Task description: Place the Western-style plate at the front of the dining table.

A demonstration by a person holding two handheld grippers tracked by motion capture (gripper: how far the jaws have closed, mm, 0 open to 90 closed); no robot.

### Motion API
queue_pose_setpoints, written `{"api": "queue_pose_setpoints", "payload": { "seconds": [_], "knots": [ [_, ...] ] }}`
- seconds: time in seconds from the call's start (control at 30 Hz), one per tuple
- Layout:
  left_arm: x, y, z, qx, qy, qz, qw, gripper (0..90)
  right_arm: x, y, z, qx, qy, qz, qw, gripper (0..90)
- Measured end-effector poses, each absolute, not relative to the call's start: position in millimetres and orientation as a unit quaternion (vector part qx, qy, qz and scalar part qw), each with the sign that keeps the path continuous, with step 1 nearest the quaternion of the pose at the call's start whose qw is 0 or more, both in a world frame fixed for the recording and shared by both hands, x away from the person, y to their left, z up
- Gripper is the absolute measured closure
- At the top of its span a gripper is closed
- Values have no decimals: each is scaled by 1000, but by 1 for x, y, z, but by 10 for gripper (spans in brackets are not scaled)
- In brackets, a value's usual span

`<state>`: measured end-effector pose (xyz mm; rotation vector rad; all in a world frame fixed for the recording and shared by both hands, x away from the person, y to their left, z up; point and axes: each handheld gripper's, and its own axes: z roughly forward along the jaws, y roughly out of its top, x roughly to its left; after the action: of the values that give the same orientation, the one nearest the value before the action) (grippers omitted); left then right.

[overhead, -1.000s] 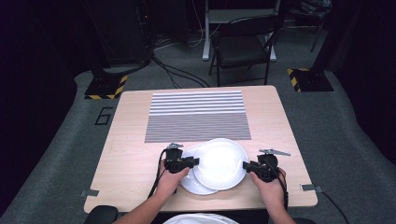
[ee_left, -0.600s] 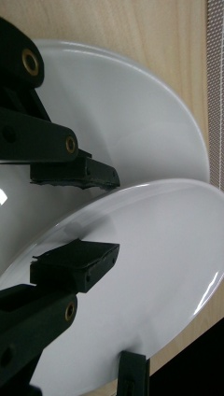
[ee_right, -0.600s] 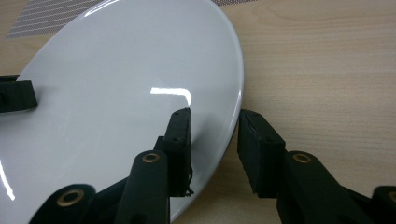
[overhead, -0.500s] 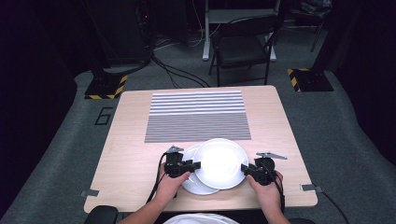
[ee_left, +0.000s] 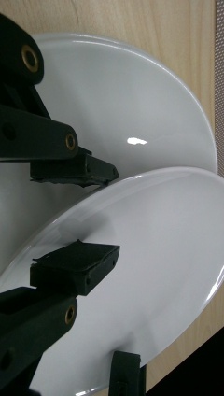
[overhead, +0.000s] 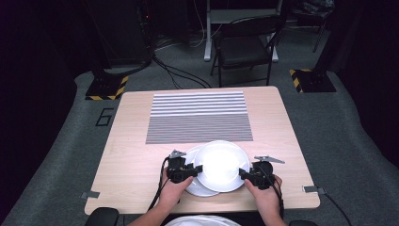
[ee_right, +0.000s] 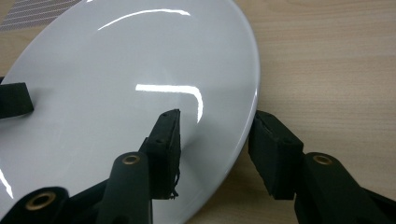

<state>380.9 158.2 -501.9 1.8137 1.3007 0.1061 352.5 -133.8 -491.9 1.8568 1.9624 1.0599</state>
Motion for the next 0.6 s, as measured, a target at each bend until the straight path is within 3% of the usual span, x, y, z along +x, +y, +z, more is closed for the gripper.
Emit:
{"api": "queue_pose_setpoints", "payload": {
  "seconds": [0.6],
  "knots": [
    [377,149,-503,720,542,73,427,552,345,-117,-492,678,626,356,149,528]
  ]
}}
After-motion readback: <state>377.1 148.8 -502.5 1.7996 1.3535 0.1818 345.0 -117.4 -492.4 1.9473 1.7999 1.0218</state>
